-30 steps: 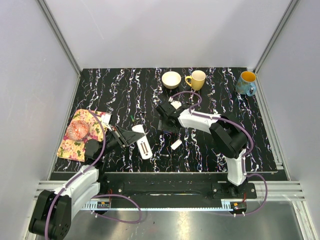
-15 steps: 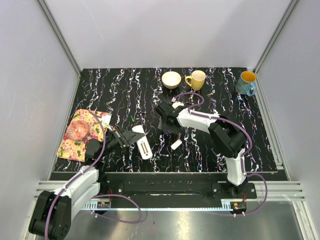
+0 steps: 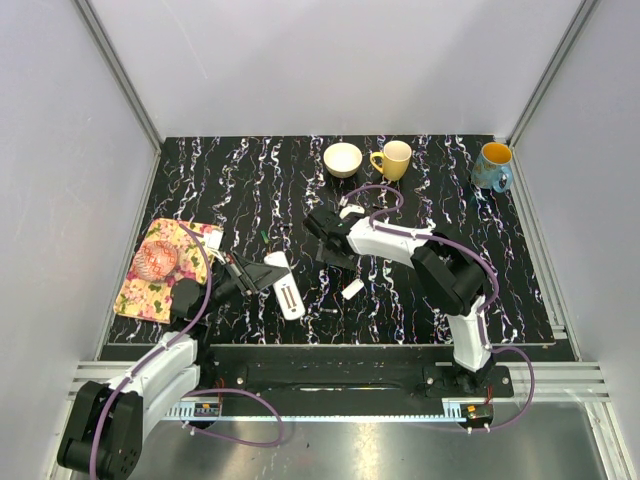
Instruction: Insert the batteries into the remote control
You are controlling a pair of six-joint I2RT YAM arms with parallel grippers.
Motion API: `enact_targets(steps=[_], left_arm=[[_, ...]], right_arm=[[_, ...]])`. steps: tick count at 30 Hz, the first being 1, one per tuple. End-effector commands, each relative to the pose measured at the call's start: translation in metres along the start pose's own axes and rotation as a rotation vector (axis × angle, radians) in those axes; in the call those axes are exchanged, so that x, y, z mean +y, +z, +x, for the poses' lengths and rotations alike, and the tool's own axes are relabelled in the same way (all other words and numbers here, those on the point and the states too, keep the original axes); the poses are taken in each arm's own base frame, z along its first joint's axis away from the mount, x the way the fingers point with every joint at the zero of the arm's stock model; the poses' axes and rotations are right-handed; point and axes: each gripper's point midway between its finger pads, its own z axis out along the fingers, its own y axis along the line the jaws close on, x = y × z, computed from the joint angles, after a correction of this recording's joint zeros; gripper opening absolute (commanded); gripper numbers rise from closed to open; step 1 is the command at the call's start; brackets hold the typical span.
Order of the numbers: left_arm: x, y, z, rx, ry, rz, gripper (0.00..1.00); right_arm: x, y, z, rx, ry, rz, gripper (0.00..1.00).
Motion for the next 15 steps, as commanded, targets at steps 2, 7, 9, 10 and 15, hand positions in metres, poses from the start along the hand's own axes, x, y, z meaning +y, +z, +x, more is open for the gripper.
enact_targets(steps=[2, 7, 9, 10, 15], left_arm=[[-0.011, -0.001, -0.006, -0.032, 0.048, 0.043, 0.00], [-0.010, -0.002, -0.004, -0.029, 0.044, 0.042, 0.00], [-0.009, -0.003, -0.004, -0.029, 0.043, 0.041, 0.00], [-0.010, -0.003, -0.004, -0.029, 0.044, 0.042, 0.00], [-0.015, -0.002, -0.004, -0.023, 0.050, 0.056, 0.00]], right_arm=[[-0.022, 0.017, 0.032, 0.081, -0.045, 0.105, 0.59], [-0.022, 0.019, 0.037, 0.104, -0.069, 0.097, 0.44], [-0.023, 0.018, 0.037, 0.104, -0.074, 0.097, 0.41], [-0.025, 0.018, 0.038, 0.105, -0.080, 0.099, 0.38], [-0.023, -0.009, 0.019, 0.050, -0.157, 0.030, 0.27]])
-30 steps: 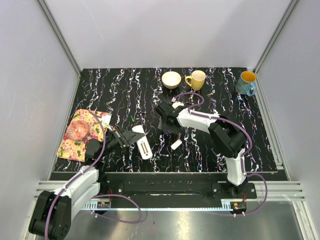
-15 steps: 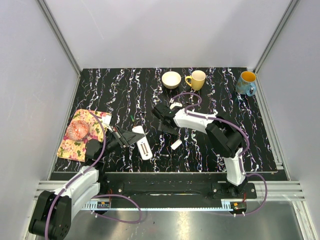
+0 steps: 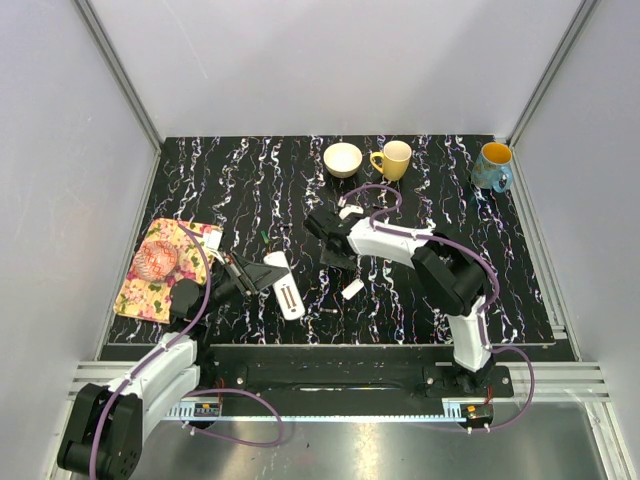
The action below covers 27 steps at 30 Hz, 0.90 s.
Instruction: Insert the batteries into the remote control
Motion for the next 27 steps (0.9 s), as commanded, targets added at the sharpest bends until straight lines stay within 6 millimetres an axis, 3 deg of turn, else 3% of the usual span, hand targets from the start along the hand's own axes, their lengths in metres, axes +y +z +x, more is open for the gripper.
enact_targets(steps=[1, 3, 7, 10, 13, 15, 16, 17, 19, 22, 27], left_arm=[[-0.012, -0.002, -0.004, -0.018, 0.041, 0.048, 0.00], [-0.015, -0.001, -0.006, -0.027, 0.039, 0.054, 0.00], [-0.020, 0.000, -0.011, -0.053, 0.042, 0.070, 0.00], [-0.026, 0.000, -0.011, -0.047, 0.057, 0.089, 0.00], [-0.030, 0.000, -0.009, -0.035, 0.053, 0.103, 0.00], [-0.032, -0.002, -0.007, -0.026, 0.056, 0.114, 0.00], [-0.033, -0.003, -0.006, -0.024, 0.059, 0.116, 0.00], [-0.033, -0.003, -0.006, -0.024, 0.061, 0.119, 0.00], [-0.032, -0.005, -0.005, -0.031, 0.056, 0.120, 0.00], [-0.032, -0.008, -0.003, -0.043, 0.062, 0.134, 0.00], [-0.031, -0.010, -0.001, -0.047, 0.062, 0.135, 0.00]], right_arm=[[-0.022, -0.014, 0.013, 0.024, -0.214, 0.007, 0.25], [-0.021, -0.032, -0.006, -0.032, -0.311, -0.025, 0.20], [-0.022, -0.047, -0.042, -0.167, -0.697, -0.045, 0.01], [-0.013, -0.045, -0.052, -0.200, -0.940, -0.094, 0.00], [-0.020, -0.042, -0.060, -0.183, -1.095, -0.034, 0.00], [-0.019, -0.043, -0.056, -0.184, -1.191, -0.077, 0.00], [-0.028, -0.036, -0.045, -0.160, -1.287, -0.099, 0.00], [-0.025, -0.035, -0.045, -0.192, -1.324, -0.127, 0.00], [-0.038, -0.031, -0.047, -0.213, -1.410, -0.132, 0.00], [-0.037, -0.031, -0.046, -0.178, -1.408, -0.277, 0.00], [-0.018, -0.037, -0.044, -0.174, -1.381, -0.414, 0.00]])
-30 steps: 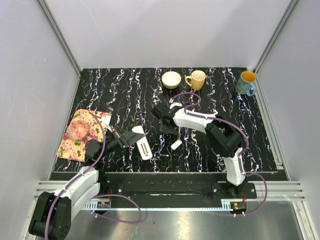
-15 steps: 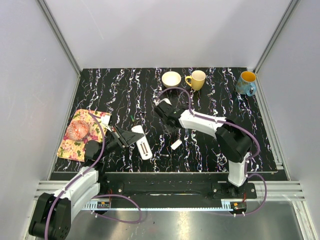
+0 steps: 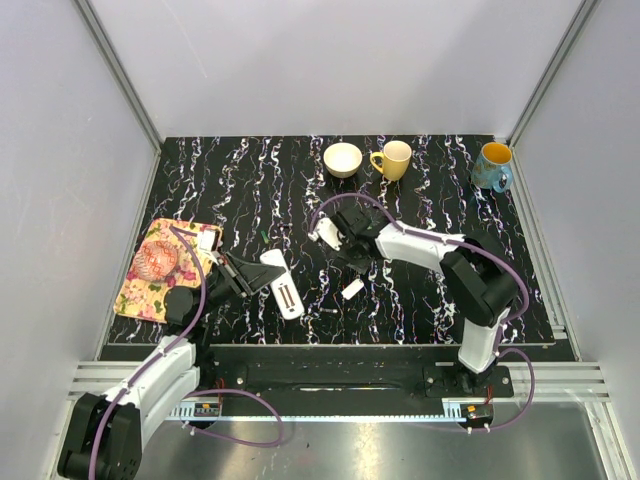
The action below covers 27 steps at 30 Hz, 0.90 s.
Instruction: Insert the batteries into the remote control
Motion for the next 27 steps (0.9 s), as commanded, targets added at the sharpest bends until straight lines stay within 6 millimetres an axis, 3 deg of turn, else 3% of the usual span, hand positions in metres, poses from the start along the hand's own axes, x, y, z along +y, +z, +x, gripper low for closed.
enact_targets(steps=[1, 9, 15, 18, 25, 27], left_arm=[[0.004, -0.011, 0.008, -0.022, 0.015, 0.023, 0.00], [0.006, -0.011, 0.007, -0.038, 0.011, 0.015, 0.00], [0.010, -0.011, 0.006, -0.043, 0.010, 0.004, 0.00], [0.010, -0.012, 0.006, -0.042, 0.008, 0.001, 0.00], [0.013, -0.012, 0.008, -0.035, 0.001, -0.008, 0.00], [0.014, -0.012, 0.008, -0.035, 0.001, -0.011, 0.00]], right_arm=[[-0.004, -0.021, -0.049, -0.201, -0.026, -0.088, 0.00], [0.018, -0.001, -0.041, -0.162, 0.036, -0.221, 0.00], [0.017, 0.005, -0.041, -0.154, 0.052, -0.237, 0.03], [0.017, 0.007, -0.040, -0.145, 0.059, -0.245, 0.12], [0.008, 0.006, -0.042, -0.142, 0.117, -0.199, 0.44], [0.005, 0.003, -0.044, -0.152, 0.125, -0.185, 0.63]])
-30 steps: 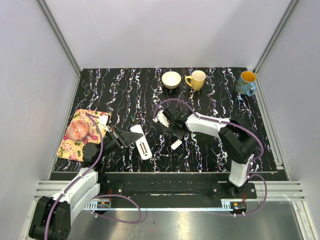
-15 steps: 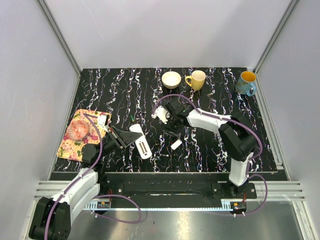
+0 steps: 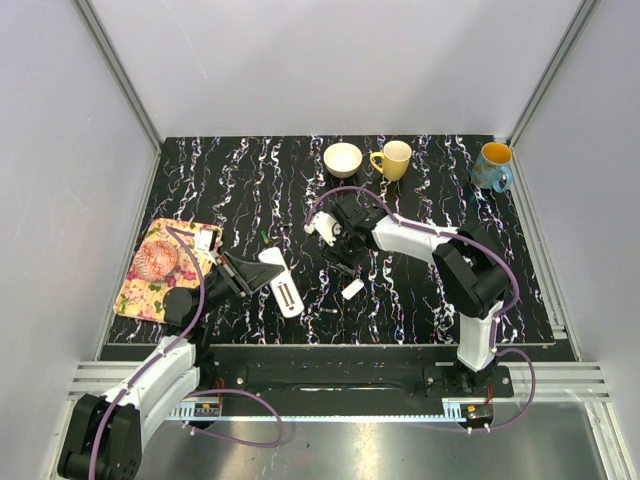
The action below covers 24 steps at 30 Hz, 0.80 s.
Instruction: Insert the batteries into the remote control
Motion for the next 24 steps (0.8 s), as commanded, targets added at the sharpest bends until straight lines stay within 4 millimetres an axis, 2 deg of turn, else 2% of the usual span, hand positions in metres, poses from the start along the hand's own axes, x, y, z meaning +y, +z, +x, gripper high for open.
enact_targets(steps=[1, 7, 10, 11, 14, 16, 17, 18, 20, 21, 23, 24], left_arm=[[0.018, -0.013, 0.013, -0.011, -0.015, -0.030, 0.00], [0.018, -0.013, 0.013, -0.008, -0.013, -0.029, 0.00], [0.017, -0.014, 0.013, -0.009, -0.017, -0.028, 0.00], [0.017, -0.013, 0.012, -0.010, -0.016, -0.026, 0.00], [0.019, -0.014, 0.013, -0.010, -0.015, -0.036, 0.00], [0.023, -0.014, 0.013, -0.013, -0.021, -0.050, 0.00], [0.025, -0.014, 0.013, -0.017, -0.025, -0.056, 0.00], [0.025, -0.014, 0.013, -0.019, -0.026, -0.056, 0.00], [0.027, -0.014, 0.012, -0.025, -0.032, -0.064, 0.00], [0.026, -0.014, 0.012, -0.025, -0.032, -0.063, 0.00], [0.027, -0.014, 0.011, -0.026, -0.036, -0.067, 0.00], [0.027, -0.014, 0.011, -0.025, -0.038, -0.069, 0.00]], right_arm=[[-0.012, -0.011, -0.021, -0.062, 0.038, 0.042, 0.65], [-0.017, -0.018, -0.025, -0.084, 0.055, 0.080, 0.75], [-0.029, -0.037, -0.045, -0.170, 0.095, 0.147, 0.76], [-0.034, -0.052, -0.057, -0.219, 0.116, 0.184, 0.76], [-0.054, -0.087, -0.084, -0.372, 0.264, 0.308, 0.75], [-0.064, -0.100, -0.090, -0.444, 0.450, 0.374, 0.73], [-0.068, -0.106, -0.091, -0.469, 0.555, 0.399, 0.65], [-0.072, -0.110, -0.096, -0.515, 0.746, 0.402, 0.59], [-0.066, -0.102, -0.092, -0.494, 0.871, 0.360, 0.50], [-0.058, -0.099, -0.098, -0.496, 0.937, 0.304, 0.50], [-0.051, -0.088, -0.088, -0.441, 1.034, 0.292, 0.50], [-0.055, -0.087, -0.084, -0.440, 1.164, 0.323, 0.49]])
